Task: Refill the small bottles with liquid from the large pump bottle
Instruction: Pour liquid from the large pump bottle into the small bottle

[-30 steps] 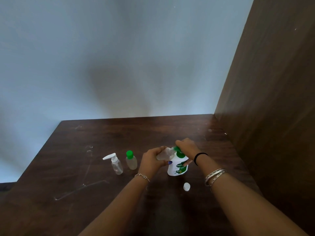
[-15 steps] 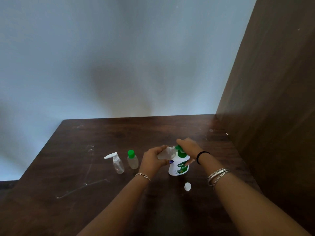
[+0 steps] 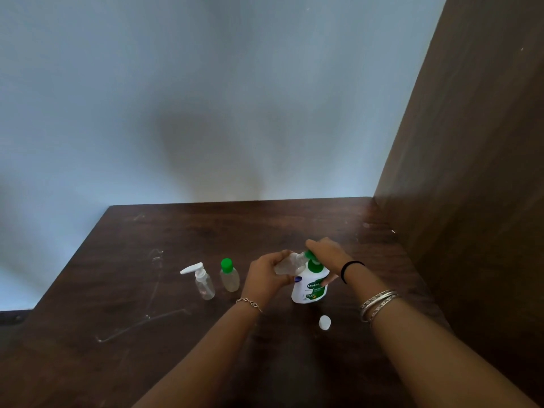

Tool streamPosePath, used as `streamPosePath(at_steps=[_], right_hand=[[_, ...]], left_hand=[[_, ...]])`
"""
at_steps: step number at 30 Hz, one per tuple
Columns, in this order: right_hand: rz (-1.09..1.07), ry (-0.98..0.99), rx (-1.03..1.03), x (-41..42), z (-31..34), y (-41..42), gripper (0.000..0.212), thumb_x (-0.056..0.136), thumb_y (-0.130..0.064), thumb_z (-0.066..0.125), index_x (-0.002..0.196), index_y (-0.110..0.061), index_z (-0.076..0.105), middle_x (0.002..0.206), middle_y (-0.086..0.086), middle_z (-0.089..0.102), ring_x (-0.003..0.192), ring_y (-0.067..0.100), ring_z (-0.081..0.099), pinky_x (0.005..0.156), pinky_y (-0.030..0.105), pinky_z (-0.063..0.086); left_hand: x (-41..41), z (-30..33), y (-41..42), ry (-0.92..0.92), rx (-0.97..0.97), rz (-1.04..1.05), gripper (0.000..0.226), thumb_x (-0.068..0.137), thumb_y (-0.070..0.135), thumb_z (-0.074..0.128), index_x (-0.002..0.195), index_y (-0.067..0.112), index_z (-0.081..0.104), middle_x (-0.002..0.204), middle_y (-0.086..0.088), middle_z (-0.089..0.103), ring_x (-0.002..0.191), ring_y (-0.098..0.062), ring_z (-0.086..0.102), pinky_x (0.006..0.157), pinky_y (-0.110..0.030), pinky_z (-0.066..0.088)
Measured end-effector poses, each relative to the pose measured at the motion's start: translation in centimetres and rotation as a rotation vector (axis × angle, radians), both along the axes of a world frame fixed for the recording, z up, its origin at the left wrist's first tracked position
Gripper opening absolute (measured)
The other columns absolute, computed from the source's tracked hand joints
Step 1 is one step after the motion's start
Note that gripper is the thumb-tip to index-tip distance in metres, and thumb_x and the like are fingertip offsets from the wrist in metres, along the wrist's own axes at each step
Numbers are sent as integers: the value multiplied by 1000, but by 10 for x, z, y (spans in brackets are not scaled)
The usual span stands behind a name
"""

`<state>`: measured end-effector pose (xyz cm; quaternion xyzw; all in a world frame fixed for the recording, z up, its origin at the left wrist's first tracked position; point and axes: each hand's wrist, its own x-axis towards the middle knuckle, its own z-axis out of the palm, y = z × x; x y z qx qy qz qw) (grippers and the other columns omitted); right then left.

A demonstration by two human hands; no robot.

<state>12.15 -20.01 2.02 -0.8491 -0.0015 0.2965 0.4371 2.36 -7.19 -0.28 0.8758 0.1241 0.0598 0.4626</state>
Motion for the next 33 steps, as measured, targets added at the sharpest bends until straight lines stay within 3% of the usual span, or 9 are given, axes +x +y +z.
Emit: streamPosePath(at_steps=[4, 6, 8, 12, 15, 20, 24, 29, 33], right_hand=[[-25, -137, -38, 1, -8, 2, 25, 86, -25, 44, 74, -5, 53, 81, 13, 53, 84, 35, 60, 52, 37, 56], [-28, -246, -97, 1, -13, 3, 33, 86, -22, 44, 56, -9, 46, 63, 10, 49, 73, 33, 58, 59, 35, 50], [-27, -267, -113, 1, -14, 4, 36, 86, -21, 44, 52, -10, 42, 58, 7, 45, 68, 30, 53, 53, 27, 42], [-12, -76, -11, 2, -6, 1, 23, 88, -26, 45, 78, -6, 53, 89, 14, 53, 89, 36, 59, 49, 33, 53], [-6, -3, -14, 3, -2, 0, 21, 88, -25, 44, 84, -6, 52, 107, 20, 52, 97, 40, 59, 48, 38, 56], [-25, -99, -55, -2, -1, 1, 22, 84, -24, 43, 71, -7, 50, 93, 20, 52, 88, 40, 61, 57, 49, 59], [7, -2, -19, -1, 3, 1, 20, 88, -25, 46, 87, -6, 53, 101, 17, 50, 94, 39, 58, 46, 37, 55], [26, -30, -78, -1, 3, 0, 23, 91, -24, 42, 73, -10, 48, 95, 15, 53, 85, 31, 58, 42, 30, 52], [15, -103, -93, -2, -1, 2, 21, 91, -23, 42, 87, -4, 51, 82, 10, 49, 94, 38, 59, 75, 48, 58]], left_hand=[[0, -2, -1, 7, -15, 0, 59, 63, 17, 82, 118, 14, 61, 113, -4, 67, 98, -1, 54, 76, -3, 32], [-1, -3, -1, 12, -17, 4, 59, 63, 17, 81, 118, 13, 61, 113, -4, 67, 99, -2, 54, 76, -2, 31], [-1, -3, -1, 13, -17, 5, 60, 63, 17, 81, 119, 12, 60, 113, -4, 67, 102, -4, 56, 77, -2, 31], [-1, -1, -1, 16, -27, -2, 60, 63, 18, 81, 119, 13, 59, 114, -5, 67, 101, -3, 55, 78, -2, 32], [0, 0, -2, 19, -30, -3, 61, 64, 18, 81, 120, 13, 59, 116, -6, 66, 104, -6, 56, 78, -2, 33], [-1, 1, -2, 22, -18, -1, 61, 64, 16, 80, 121, 12, 58, 118, -6, 65, 101, -2, 52, 78, -2, 30], [-2, 3, -2, 22, -30, -13, 60, 65, 15, 80, 121, 11, 58, 117, -6, 65, 99, 0, 50, 75, -1, 29], [-2, 3, -3, 20, -44, -5, 60, 64, 15, 80, 120, 11, 59, 117, -6, 65, 100, 0, 50, 77, -1, 30], [-4, 0, -3, 23, -35, 4, 59, 64, 17, 81, 119, 13, 59, 116, -5, 66, 99, -1, 52, 76, -2, 31]])
